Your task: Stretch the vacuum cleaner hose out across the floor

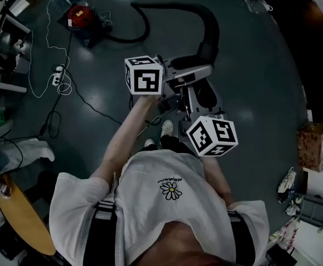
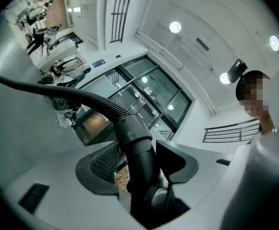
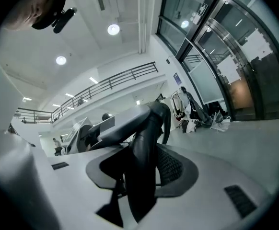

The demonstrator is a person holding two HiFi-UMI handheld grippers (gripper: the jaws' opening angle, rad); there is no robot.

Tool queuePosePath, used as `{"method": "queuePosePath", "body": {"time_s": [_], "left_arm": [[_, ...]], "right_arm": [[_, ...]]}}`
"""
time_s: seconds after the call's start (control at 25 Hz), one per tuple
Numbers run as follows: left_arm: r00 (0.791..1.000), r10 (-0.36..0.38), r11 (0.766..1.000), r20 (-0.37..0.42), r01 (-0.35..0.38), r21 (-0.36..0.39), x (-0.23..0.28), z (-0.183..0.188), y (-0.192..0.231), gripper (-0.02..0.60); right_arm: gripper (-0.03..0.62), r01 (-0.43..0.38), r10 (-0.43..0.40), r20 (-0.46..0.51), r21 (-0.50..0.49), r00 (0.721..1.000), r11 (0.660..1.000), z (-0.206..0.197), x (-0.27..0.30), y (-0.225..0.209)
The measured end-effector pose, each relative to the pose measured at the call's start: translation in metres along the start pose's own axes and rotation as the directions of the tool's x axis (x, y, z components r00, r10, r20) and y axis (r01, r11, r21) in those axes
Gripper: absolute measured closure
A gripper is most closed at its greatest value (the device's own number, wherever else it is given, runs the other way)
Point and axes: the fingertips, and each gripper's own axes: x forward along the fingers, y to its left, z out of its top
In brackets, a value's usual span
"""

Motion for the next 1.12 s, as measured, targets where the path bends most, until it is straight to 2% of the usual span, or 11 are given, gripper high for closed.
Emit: {"method": "queuePosePath", "body": {"time_s": [0.12,0.28,0.36,0.44,0.52,0.6,0.72,0.88,1.0,1.08,1.12], "left_arm": [[0.995,-0.095,0.995,0.018,0.095,0.001,-0.018,-0.023,-0.039,0.359],[0.982,-0.181,0.983,0.062,0.181,0.003,-0.063,-0.049,-0.079,0.359],[0.974,-0.227,0.974,0.003,0.227,0.017,-0.073,-0.07,-0.1,0.358],[0.957,-0.264,0.962,-0.122,0.27,0.043,-0.074,-0.094,-0.12,0.353],[0.963,-0.24,0.969,-0.123,0.245,0.024,-0.073,-0.1,-0.124,0.354],[0.977,-0.211,0.975,-0.033,0.209,-0.07,-0.076,-0.096,-0.117,0.379],[0.987,-0.152,0.981,0.047,0.156,-0.113,-0.091,-0.099,-0.107,0.379],[0.99,-0.077,0.992,0.119,0.089,-0.094,-0.108,-0.105,-0.095,0.417],[0.982,-0.045,0.997,0.184,0.056,-0.056,-0.114,-0.101,-0.093,0.45],[0.982,-0.046,0.999,0.181,0.046,0.004,-0.118,-0.097,-0.096,0.449],[0.986,-0.043,0.999,0.161,0.039,0.028,-0.119,-0.096,-0.096,0.449]], "right_arm": [[0.427,-0.045,0.042,-0.039,-0.069,0.998,0.997,-0.015,-0.035,0.026],[0.427,-0.218,0.197,-0.135,-0.165,0.971,0.962,-0.048,-0.075,0.075],[0.425,-0.333,0.297,-0.207,-0.171,0.932,0.927,-0.066,-0.096,0.095],[0.427,-0.422,0.385,-0.259,-0.105,0.886,0.9,-0.078,-0.11,0.113],[0.427,-0.454,0.437,-0.252,-0.012,0.863,0.891,-0.079,-0.115,0.118],[0.426,-0.476,0.477,-0.253,0.07,0.842,0.877,-0.081,-0.116,0.117],[0.425,-0.52,0.518,-0.299,0.081,0.801,0.85,-0.095,-0.118,0.121],[0.427,-0.572,0.501,-0.335,-0.16,0.798,0.804,-0.101,-0.131,0.108],[0.427,-0.526,0.419,-0.326,-0.407,0.847,0.747,-0.079,-0.131,0.066],[0.427,-0.45,0.327,-0.309,-0.613,0.893,0.649,-0.055,-0.108,0.037],[0.427,-0.416,0.293,-0.299,-0.714,0.908,0.563,-0.043,-0.092,0.028]]}}
